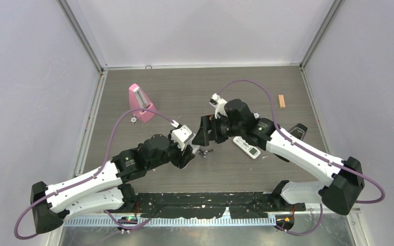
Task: Load the batteries into the remote control
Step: Adjust the remote control.
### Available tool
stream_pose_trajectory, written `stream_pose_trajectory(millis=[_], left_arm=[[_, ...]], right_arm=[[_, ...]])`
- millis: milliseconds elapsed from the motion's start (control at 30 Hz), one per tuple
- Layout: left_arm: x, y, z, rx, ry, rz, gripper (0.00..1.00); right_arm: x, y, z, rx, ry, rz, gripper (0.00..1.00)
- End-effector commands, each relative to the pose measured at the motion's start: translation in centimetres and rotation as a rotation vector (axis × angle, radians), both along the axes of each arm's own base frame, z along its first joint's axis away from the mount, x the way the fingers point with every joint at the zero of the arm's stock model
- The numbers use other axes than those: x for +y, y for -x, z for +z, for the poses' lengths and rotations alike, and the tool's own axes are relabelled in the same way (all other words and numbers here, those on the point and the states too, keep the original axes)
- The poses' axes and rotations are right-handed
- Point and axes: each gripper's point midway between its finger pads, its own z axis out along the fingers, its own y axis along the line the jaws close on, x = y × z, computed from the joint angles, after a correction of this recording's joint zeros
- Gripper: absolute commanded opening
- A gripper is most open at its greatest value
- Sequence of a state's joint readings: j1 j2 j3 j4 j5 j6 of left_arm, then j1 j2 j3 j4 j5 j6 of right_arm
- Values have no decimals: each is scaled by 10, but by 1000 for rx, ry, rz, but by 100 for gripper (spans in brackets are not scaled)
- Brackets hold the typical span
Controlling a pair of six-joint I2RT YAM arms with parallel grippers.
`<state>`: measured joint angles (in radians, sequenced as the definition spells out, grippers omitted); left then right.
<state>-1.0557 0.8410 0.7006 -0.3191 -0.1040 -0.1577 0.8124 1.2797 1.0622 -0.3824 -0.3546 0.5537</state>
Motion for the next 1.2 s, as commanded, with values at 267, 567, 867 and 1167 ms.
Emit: stream_pose_trajectory(millis=[267, 567, 867, 1167], left_arm=[[-1, 9, 36, -73, 67, -65, 13], [18, -1, 84, -66, 221, 108, 99], [68, -4, 135, 164, 591, 494, 99], [35, 23, 198, 319, 937, 272, 100]], right_arm=[[26, 17, 4, 58, -80, 107, 43], [30, 21, 44, 70, -291, 39, 11], [-4, -1, 130, -98, -540, -231, 11], [-40, 8, 207, -130, -841, -343, 11]])
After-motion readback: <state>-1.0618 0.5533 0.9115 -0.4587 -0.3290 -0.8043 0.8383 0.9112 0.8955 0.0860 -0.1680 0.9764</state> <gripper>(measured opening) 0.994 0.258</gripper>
